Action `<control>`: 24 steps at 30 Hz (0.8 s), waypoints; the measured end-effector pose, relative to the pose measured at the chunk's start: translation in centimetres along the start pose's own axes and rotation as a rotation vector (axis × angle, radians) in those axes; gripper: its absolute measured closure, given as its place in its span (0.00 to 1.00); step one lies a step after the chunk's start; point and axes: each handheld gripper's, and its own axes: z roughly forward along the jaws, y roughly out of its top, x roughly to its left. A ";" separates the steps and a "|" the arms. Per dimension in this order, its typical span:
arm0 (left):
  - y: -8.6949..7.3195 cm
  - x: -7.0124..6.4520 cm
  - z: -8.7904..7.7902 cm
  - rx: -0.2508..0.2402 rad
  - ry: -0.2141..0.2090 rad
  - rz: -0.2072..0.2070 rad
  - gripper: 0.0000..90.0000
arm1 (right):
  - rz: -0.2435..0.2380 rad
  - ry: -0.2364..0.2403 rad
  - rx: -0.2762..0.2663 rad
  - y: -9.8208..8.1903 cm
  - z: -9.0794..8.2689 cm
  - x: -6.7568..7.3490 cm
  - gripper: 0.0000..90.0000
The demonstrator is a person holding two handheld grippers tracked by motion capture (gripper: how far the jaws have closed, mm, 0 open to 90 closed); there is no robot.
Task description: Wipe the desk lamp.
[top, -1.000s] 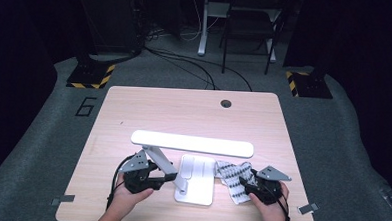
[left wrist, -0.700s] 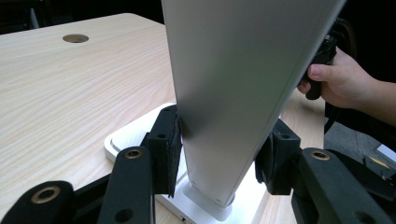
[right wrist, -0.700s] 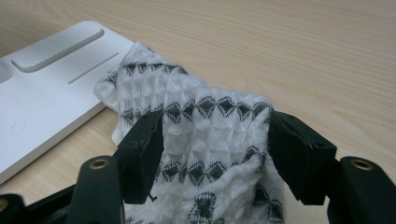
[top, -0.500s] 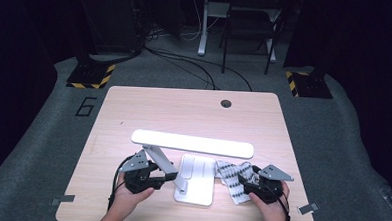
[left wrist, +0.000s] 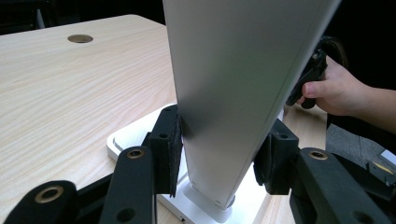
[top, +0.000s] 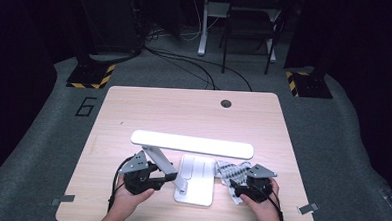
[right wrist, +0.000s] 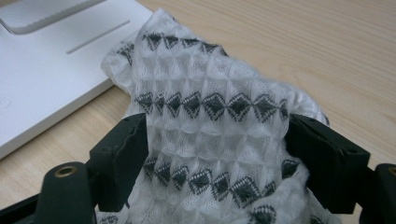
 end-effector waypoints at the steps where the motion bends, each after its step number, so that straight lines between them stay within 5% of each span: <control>1: 0.0 0.0 0.0 0.000 -0.001 0.000 0.63 | 0.003 -0.003 0.003 -0.1 0.1 0.1 0.24; 6: -0.1 0.0 0.0 -0.006 -0.009 0.003 0.63 | 0.002 -0.001 0.025 -0.3 0.3 0.0 0.29; 17: -0.3 -0.3 -0.1 -0.008 -0.024 0.006 0.63 | -0.010 0.025 0.044 -0.6 0.5 -0.6 0.59; 24: -0.3 -0.3 -0.1 -0.012 -0.021 0.006 0.63 | -0.066 0.038 0.040 -0.2 0.2 0.2 0.78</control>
